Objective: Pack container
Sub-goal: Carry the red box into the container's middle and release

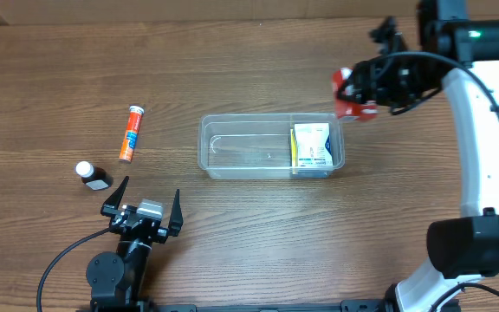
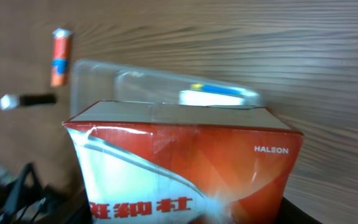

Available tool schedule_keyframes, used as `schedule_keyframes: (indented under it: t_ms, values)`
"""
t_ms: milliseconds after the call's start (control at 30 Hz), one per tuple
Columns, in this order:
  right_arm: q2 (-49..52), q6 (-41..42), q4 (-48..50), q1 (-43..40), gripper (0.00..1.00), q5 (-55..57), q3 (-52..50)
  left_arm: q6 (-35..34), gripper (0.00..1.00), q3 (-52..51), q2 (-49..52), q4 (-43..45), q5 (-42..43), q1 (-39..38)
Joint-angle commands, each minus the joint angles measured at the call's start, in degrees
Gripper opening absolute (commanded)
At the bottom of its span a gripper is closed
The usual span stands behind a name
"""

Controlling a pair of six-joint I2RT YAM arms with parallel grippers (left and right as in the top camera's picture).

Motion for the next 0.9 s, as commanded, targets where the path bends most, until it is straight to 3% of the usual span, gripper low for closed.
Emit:
schedule_keyframes:
  t_ms: [0,133,300,600,867]
  values:
    - [-0.8,1.8,0.9,8.3,0.63,-4.0,1.1,-0.4,1.00,-0.3,-0.5,0.0,0.3,0.3]
    - [-0.6,10.5,1.7,18.5,0.64,9.1,-0.2,-0.4,1.00,-0.3,-0.6,0.0,0.3,0.3]
    - [-0.2,21.0,8.0,25.2,0.64,19.9,-5.3,-0.4,1.00,-0.3,-0.5,0.0,0.3,0.3]
    - [-0.2,28.5,20.9,28.1,0.64,23.5,-21.4,-0.4,1.00,-0.3,-0.5,0.0,0.3,0.3]
    - [-0.2,29.7,31.5,28.1,0.64,23.5,-28.7,-0.4,1.00,-0.3,-0.5,0.0,0.3,0.3]
